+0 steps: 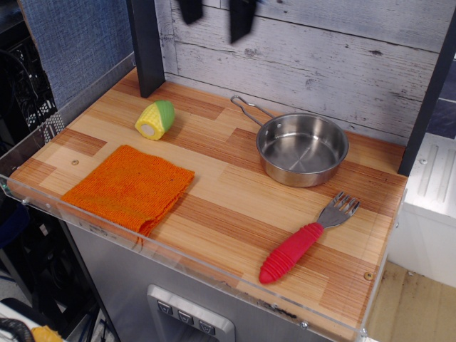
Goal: Place the saucepan on top of orange cloth.
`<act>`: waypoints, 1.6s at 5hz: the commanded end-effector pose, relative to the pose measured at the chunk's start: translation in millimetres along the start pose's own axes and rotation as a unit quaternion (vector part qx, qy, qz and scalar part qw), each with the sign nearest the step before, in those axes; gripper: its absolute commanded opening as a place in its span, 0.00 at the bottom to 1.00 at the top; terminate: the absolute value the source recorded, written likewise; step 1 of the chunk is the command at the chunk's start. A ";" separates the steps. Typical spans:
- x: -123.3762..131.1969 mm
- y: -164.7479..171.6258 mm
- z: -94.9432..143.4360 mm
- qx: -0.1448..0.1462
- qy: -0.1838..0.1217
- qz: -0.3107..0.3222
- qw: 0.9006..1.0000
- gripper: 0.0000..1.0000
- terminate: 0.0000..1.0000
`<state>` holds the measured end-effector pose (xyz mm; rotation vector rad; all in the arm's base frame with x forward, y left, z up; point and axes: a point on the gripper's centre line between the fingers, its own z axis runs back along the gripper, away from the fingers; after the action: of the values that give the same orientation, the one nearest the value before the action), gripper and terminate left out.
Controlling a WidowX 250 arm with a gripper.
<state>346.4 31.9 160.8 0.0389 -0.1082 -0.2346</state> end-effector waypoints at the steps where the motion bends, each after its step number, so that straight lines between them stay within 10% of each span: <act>1: 21.0 -77.4 -13.6 -0.012 -0.062 -0.078 0.995 1.00 0.00; 8: 24.3 -100.8 -141.2 0.048 0.036 -0.053 0.997 1.00 0.00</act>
<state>363.8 -70.0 11.1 0.1465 -0.0264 -0.3325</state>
